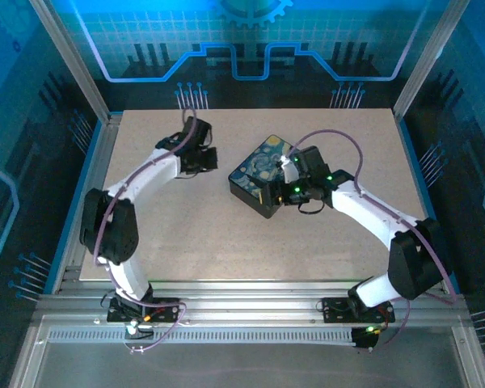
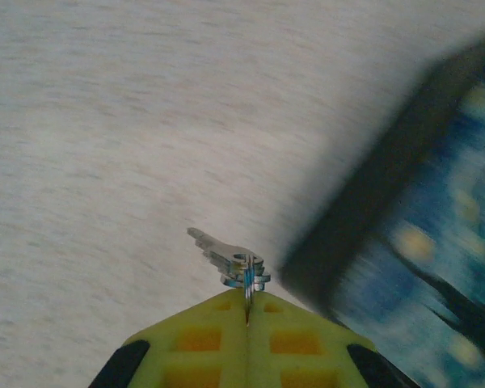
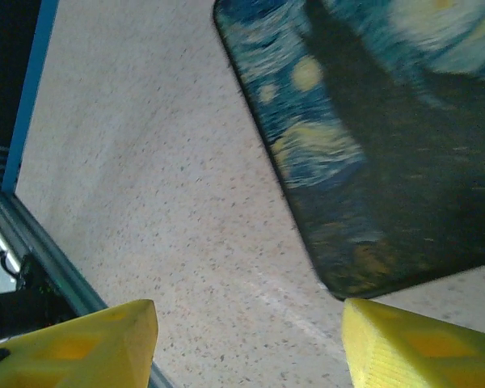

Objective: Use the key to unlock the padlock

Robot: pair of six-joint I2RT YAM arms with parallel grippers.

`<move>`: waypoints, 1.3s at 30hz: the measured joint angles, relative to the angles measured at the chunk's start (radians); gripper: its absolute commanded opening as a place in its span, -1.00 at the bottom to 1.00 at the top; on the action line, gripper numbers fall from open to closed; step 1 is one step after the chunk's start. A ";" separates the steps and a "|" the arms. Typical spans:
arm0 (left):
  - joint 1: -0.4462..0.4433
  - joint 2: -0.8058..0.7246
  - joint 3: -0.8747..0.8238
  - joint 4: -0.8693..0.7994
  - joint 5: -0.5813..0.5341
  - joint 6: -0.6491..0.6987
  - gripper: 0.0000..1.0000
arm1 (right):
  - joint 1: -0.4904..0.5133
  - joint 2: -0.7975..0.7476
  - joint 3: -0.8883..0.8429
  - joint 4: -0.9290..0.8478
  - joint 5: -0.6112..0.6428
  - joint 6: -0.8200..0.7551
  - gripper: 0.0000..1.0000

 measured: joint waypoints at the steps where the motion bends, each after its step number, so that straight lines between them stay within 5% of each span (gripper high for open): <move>1: -0.044 -0.023 -0.004 -0.006 0.003 0.000 -1.00 | -0.020 -0.011 -0.008 -0.001 0.005 0.000 0.24; 9: -0.414 -0.092 -0.009 0.000 0.050 -0.040 -1.00 | -0.289 -0.112 -0.160 -0.012 0.083 0.050 0.25; 17: -0.592 0.156 0.019 0.100 0.067 -0.108 -1.00 | -0.449 -0.158 -0.248 -0.058 0.166 0.084 0.25; 25: -0.645 0.331 0.063 0.166 0.067 -0.145 -0.98 | -0.454 -0.157 -0.255 -0.064 0.178 0.086 0.24; 31: -0.643 0.332 0.070 0.174 0.060 -0.155 -0.25 | -0.454 -0.148 -0.267 -0.073 0.179 0.079 0.25; 39: -0.599 0.285 0.060 0.172 0.095 -0.158 -0.03 | -0.370 -0.149 -0.268 -0.092 0.172 0.067 0.25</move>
